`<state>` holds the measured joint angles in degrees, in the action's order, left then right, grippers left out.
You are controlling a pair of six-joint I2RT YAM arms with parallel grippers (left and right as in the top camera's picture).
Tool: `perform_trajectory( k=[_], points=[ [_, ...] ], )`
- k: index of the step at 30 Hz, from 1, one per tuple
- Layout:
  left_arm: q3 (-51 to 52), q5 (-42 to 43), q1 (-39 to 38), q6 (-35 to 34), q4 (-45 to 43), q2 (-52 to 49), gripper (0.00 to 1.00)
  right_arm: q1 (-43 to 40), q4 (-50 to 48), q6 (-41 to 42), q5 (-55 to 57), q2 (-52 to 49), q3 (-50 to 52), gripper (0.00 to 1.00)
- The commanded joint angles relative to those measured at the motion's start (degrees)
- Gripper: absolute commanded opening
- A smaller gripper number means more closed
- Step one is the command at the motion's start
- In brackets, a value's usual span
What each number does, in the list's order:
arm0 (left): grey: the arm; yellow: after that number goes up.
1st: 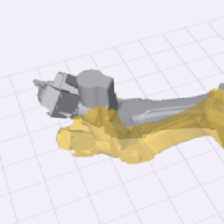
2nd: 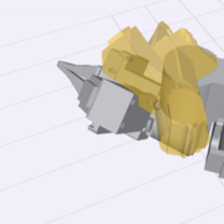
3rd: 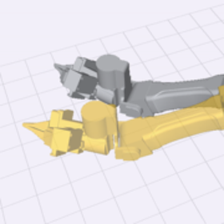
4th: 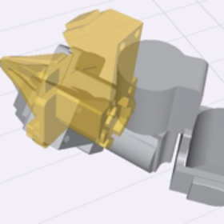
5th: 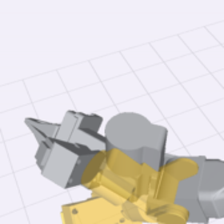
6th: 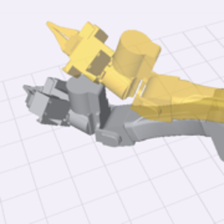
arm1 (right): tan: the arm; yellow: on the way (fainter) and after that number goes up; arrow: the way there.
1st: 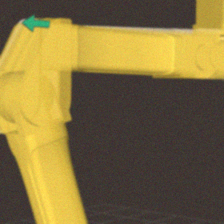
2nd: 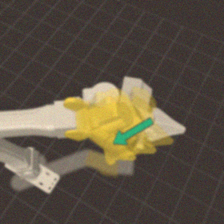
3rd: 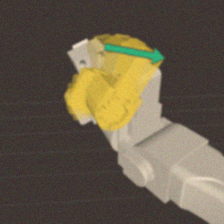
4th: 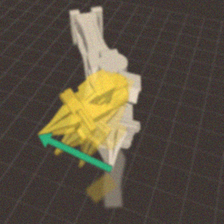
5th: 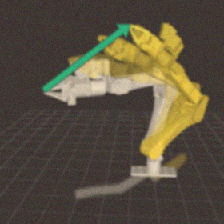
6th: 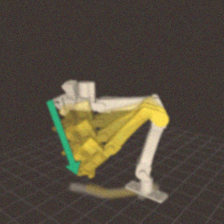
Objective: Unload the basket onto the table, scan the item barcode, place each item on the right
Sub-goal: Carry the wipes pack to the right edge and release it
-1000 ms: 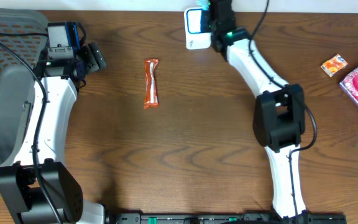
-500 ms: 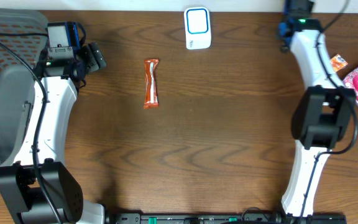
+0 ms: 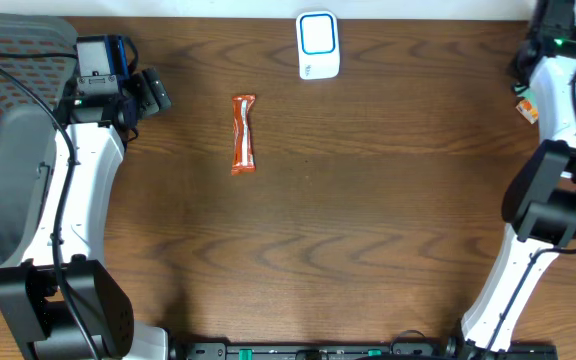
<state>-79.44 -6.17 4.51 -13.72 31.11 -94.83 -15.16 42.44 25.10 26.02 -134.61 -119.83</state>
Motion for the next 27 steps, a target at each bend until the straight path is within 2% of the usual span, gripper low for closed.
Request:
perform_trajectory(
  k=[1,5,8,21,24,27],
  points=[
    [-0.28,-0.52,0.24,-0.48,0.15,-0.28,0.98,-1.18,0.09,4.33,1.31,2.27,0.96,0.01],
    [-0.28,-0.52,0.24,-0.48,0.15,-0.28,0.98,-1.9,-0.02,7.76,1.31,2.27,1.84,0.02],
    [-0.28,-0.52,0.24,-0.48,0.15,-0.28,0.98,-2.05,-0.17,8.57,1.31,2.27,2.47,0.11],
    [-0.28,-0.52,0.24,-0.48,0.15,-0.28,0.98,-2.08,0.74,8.7,3.34,2.27,5.29,0.16],
    [-0.28,-0.52,0.24,-0.48,0.15,-0.28,0.98,-2.05,0.66,6.91,5.81,2.54,5.18,0.23],
    [-0.28,-0.52,0.24,-0.48,0.15,-0.28,0.98,-2.01,0.81,5.05,5.75,2.71,5.18,0.43]
  ],
)
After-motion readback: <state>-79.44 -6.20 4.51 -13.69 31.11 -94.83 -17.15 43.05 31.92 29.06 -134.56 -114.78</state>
